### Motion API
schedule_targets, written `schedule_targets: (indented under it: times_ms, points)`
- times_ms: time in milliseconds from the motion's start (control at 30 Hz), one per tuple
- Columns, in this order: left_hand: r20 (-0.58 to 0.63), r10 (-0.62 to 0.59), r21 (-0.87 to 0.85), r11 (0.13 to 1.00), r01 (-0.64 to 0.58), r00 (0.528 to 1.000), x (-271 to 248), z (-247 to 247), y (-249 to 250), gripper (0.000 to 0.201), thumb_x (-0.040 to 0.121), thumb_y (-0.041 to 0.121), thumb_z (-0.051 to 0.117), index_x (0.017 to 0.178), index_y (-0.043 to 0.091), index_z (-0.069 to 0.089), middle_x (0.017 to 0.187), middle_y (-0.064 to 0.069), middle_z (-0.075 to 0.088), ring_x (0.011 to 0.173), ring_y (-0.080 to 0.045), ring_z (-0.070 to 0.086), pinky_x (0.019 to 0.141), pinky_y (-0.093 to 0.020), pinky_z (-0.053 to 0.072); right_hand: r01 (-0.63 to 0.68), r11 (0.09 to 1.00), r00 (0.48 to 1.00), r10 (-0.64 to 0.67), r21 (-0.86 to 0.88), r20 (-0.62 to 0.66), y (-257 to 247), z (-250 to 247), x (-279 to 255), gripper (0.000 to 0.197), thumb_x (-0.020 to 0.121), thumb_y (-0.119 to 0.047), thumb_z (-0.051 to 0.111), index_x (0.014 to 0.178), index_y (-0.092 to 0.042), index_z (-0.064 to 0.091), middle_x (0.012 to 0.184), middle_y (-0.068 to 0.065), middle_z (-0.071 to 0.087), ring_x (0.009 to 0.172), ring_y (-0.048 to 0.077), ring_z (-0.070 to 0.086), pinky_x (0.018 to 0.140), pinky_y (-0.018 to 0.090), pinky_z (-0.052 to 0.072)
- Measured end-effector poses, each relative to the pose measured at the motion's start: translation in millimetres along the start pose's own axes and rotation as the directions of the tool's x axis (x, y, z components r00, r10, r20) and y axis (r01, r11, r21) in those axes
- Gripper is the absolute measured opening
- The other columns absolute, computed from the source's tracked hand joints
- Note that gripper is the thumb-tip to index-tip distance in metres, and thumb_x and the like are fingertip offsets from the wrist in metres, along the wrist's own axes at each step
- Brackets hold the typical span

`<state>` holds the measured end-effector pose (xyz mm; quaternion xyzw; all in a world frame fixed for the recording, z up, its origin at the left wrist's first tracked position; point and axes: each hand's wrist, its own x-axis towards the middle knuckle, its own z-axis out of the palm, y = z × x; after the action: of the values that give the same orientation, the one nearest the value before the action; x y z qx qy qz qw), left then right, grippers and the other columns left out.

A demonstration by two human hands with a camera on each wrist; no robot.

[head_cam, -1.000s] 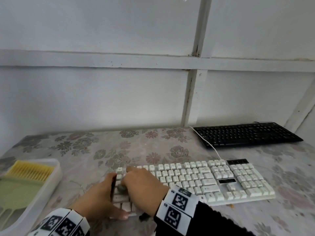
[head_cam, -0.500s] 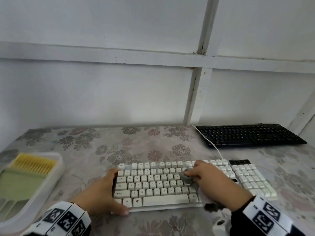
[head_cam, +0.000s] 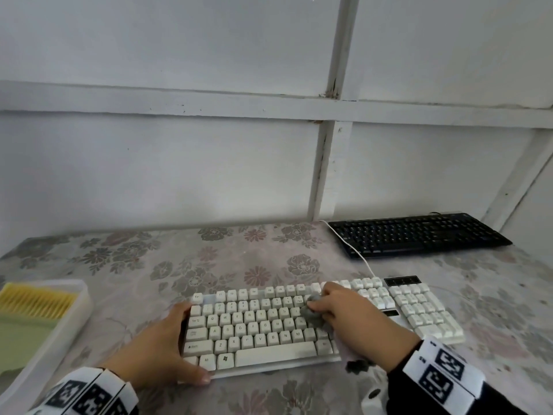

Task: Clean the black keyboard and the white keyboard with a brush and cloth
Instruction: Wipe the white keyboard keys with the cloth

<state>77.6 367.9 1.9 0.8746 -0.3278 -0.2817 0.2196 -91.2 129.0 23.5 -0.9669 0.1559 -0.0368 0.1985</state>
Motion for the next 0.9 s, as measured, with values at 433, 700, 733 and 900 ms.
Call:
schedule_targets:
  times_ms: [433, 700, 733, 900]
  points:
    - [-0.005, 0.007, 0.000, 1.000, -0.007, 1.000, 1.9, 0.6, -3.1, 0.125, 0.041, 0.055, 0.085, 0.139, 0.031, 0.013, 0.122, 0.017, 0.049, 0.108, -0.002, 0.050, 0.093, -0.016, 0.039, -0.162, 0.986, 0.987, 0.162, -0.041, -0.002, 22.1, -27.5, -5.0, 0.023, 0.095, -0.028, 0.054, 0.089, -0.015, 0.072, 0.083, -0.013, 0.040, 0.073, -0.003, 0.048, 0.068, 0.008, 0.041]
    - [0.008, 0.020, 0.028, 0.999, -0.020, 1.000, -0.5, -2.1, 0.3, 0.141, 0.019, 0.075, 0.068, 0.140, 0.034, 0.010, 0.123, 0.018, 0.050, 0.107, -0.001, 0.050, 0.089, -0.014, 0.039, 0.101, 0.994, 0.993, -0.104, 0.052, 0.052, -10.9, 0.0, 7.9, 0.024, 0.094, -0.008, 0.050, 0.109, 0.009, 0.055, 0.077, -0.004, 0.048, 0.056, -0.009, 0.052, 0.057, 0.010, 0.037]
    - [0.011, 0.015, 0.029, 0.999, -0.015, 1.000, -0.6, -2.4, 0.6, 0.141, 0.019, 0.076, 0.067, 0.140, 0.034, 0.010, 0.124, 0.017, 0.050, 0.108, -0.001, 0.050, 0.090, -0.015, 0.039, 0.053, 0.997, 0.997, -0.056, 0.052, 0.050, -3.3, -3.4, 6.9, 0.027, 0.094, -0.008, 0.049, 0.112, 0.011, 0.055, 0.075, -0.006, 0.044, 0.054, -0.008, 0.049, 0.055, 0.009, 0.034]
    - [0.013, 0.022, 0.026, 0.999, -0.022, 1.000, -1.6, -2.4, 0.8, 0.140, 0.019, 0.076, 0.068, 0.140, 0.035, 0.009, 0.121, 0.021, 0.049, 0.108, 0.000, 0.049, 0.091, -0.015, 0.038, -0.120, 0.992, 0.992, 0.118, 0.029, 0.042, 35.5, -22.4, -2.8, 0.029, 0.097, -0.014, 0.046, 0.119, -0.014, 0.065, 0.088, -0.013, 0.044, 0.083, 0.005, 0.046, 0.066, 0.006, 0.032]
